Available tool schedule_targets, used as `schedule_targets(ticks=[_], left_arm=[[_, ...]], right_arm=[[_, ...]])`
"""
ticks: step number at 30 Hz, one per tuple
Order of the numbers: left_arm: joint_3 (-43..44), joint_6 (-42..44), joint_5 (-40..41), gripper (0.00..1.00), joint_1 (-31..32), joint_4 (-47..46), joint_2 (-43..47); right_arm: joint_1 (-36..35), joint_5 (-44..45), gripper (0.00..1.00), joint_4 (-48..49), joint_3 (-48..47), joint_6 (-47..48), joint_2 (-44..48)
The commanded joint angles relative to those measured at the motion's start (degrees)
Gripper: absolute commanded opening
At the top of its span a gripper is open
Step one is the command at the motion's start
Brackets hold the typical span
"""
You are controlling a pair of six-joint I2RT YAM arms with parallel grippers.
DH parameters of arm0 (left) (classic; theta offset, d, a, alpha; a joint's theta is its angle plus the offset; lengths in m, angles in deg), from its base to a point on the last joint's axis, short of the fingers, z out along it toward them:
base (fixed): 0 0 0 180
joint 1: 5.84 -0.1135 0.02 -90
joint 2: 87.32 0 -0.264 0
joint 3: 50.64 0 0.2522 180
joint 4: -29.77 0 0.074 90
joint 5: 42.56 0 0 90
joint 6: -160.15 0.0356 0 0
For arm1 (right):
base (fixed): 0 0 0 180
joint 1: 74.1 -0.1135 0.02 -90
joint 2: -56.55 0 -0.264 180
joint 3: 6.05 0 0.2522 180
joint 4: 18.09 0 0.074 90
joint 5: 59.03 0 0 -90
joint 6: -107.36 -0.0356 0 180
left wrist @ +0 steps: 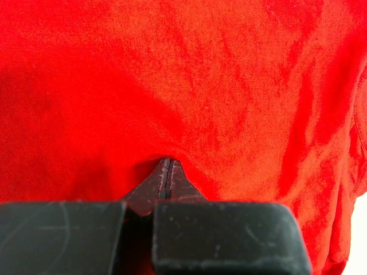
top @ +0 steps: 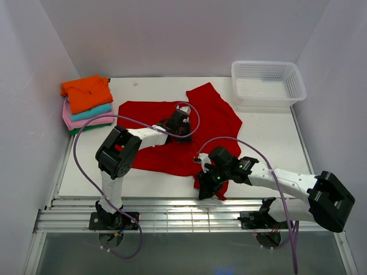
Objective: Fold and stack the t-shirts
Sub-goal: Flatten the tshirt out
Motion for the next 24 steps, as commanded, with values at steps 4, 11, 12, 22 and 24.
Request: schedule_targets(ticks=[4, 11, 12, 22, 24], left_arm=[[1.4, 1.2, 1.2, 0.00, 0.1, 3.3, 1.2], [1.6, 5.0, 10.4, 0.00, 0.1, 0.9, 8.5], [1.7, 5.6, 13.5, 0.00, 0.1, 0.4, 11.5], [2.4, 9.4, 23.2, 0.98, -11.8, 3.3, 22.9], [3.0, 8.4, 21.8, 0.98, -17.5, 6.3, 21.7]], right_arm=[[-1.4, -7.1, 0.56, 2.2, -1.1, 0.4, 0.5], [-1.4, 11.5, 0.66, -1.2, -9.6, -0.2, 7.8], [-1.4, 18.3, 0.69, -1.6, -11.2, -0.2, 7.7], [10.6, 21.7, 0.73, -0.6, -33.8, 5.1, -15.1], [14.4, 19.6, 0.73, -0.5, -39.5, 6.0, -22.5]])
